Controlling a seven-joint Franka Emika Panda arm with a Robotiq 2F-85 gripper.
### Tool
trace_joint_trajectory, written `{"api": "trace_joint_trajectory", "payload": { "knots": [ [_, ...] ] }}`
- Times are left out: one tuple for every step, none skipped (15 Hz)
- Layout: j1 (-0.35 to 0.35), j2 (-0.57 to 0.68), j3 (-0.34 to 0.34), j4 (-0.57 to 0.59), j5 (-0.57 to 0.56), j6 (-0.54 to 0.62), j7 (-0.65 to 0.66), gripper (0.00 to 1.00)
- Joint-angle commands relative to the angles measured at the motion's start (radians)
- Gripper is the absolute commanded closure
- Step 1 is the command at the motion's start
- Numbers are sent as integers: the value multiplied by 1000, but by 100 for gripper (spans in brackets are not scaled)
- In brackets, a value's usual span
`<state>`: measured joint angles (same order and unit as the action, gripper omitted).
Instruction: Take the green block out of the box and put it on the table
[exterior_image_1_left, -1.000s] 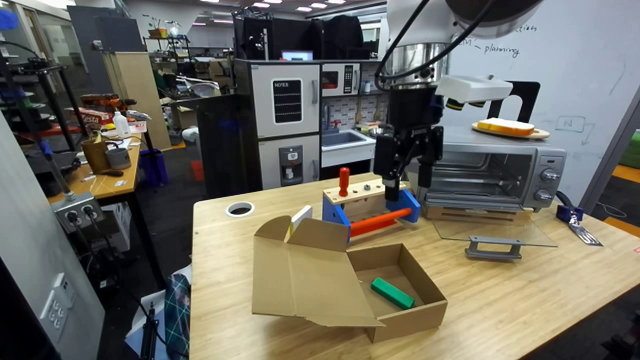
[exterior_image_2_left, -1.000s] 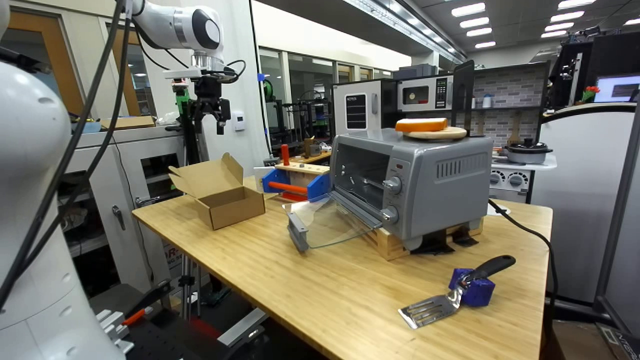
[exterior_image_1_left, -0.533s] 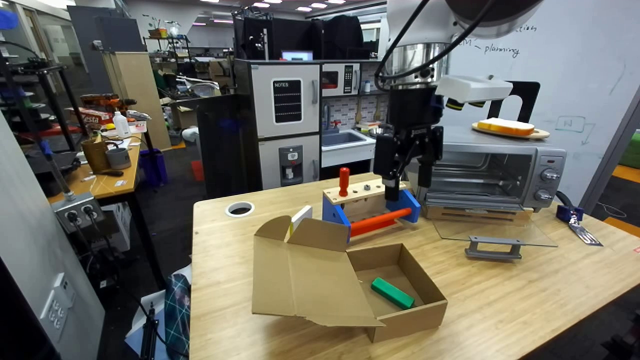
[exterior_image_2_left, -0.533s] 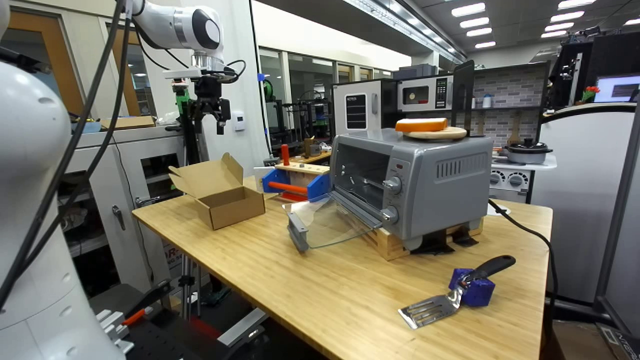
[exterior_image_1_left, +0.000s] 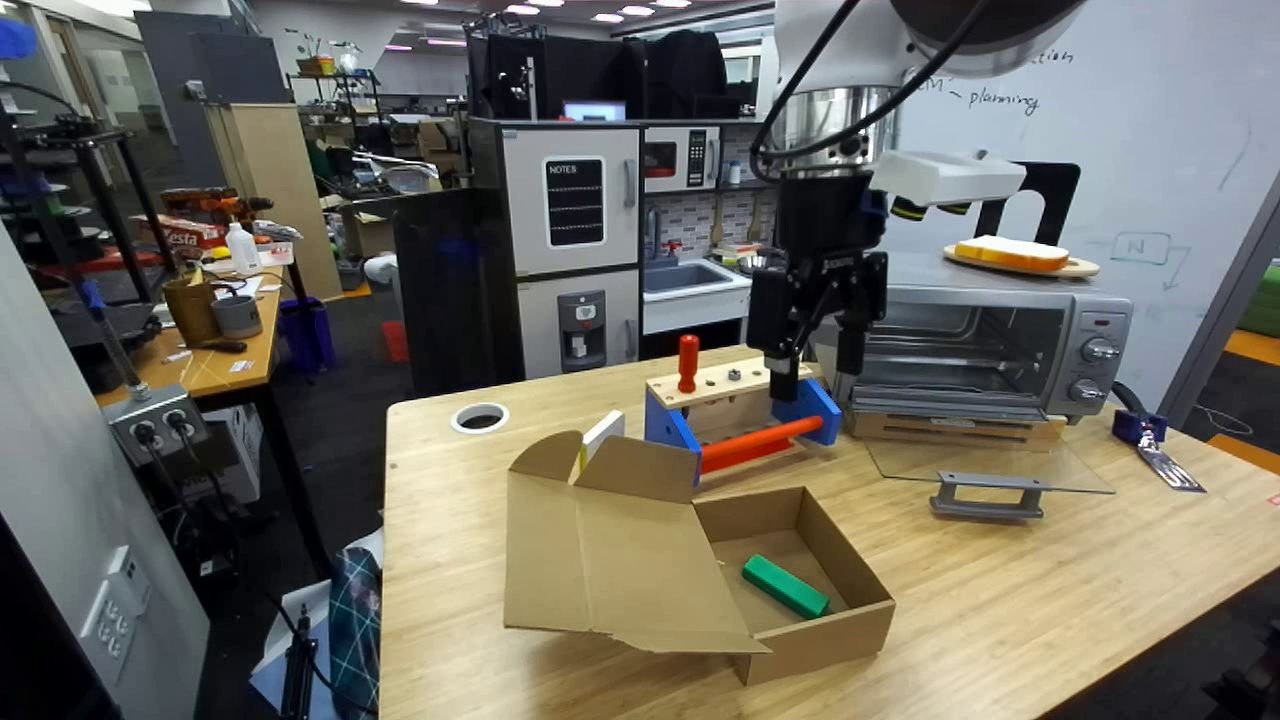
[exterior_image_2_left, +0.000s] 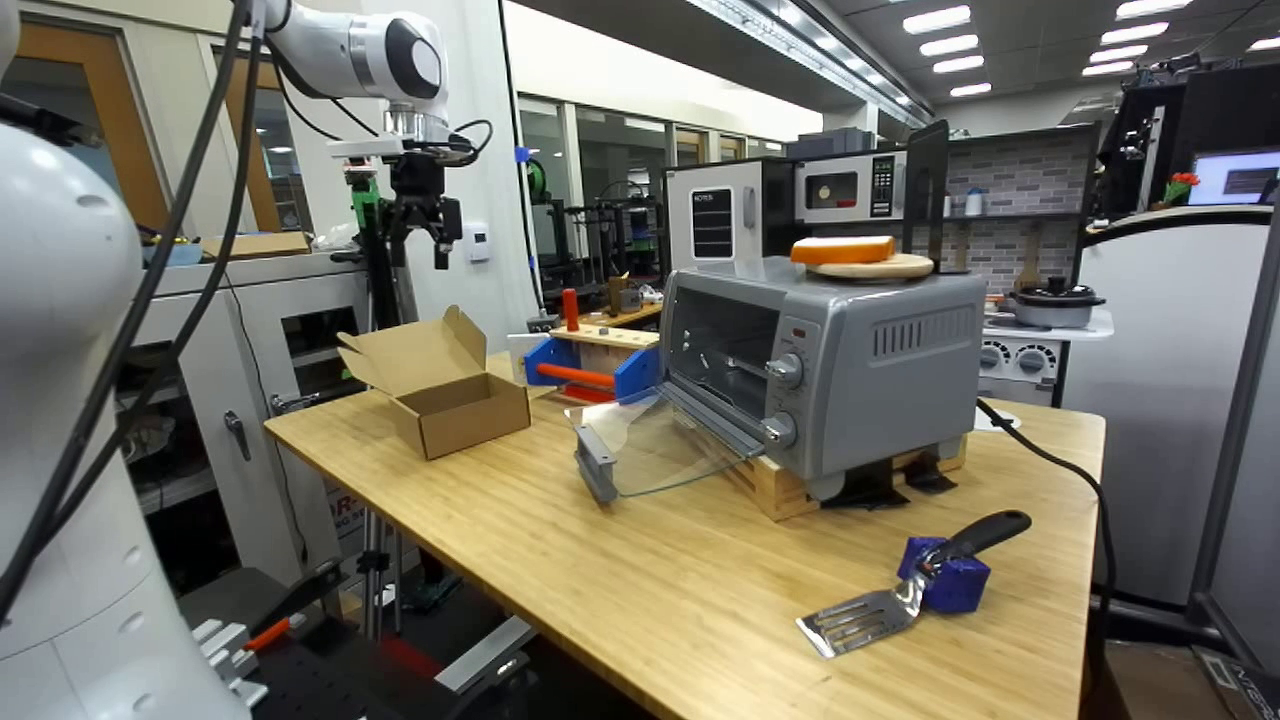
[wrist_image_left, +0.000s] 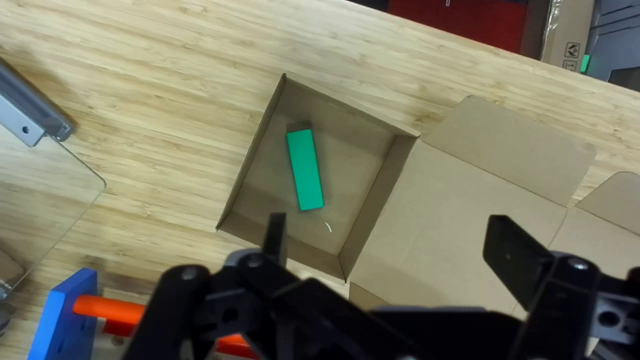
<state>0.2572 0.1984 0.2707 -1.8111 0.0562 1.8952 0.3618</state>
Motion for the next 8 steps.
{"api": "trace_joint_trajectory", "payload": {
  "knots": [
    [13, 16, -23, 11, 8, 12, 1, 0],
    [13, 23, -28, 15, -1, 12, 6, 0],
    [11, 35, -32, 20, 4, 16, -1, 0],
    [11, 48, -36, 26, 1, 17, -1, 0],
    [12, 66, -41, 34, -3, 16, -2, 0],
    [13, 81, -46, 40, -3, 17, -2, 0],
    [13, 99, -50, 49, 0, 20, -4, 0],
    [13, 115, -53, 57, 4, 24, -6, 0]
  ]
}}
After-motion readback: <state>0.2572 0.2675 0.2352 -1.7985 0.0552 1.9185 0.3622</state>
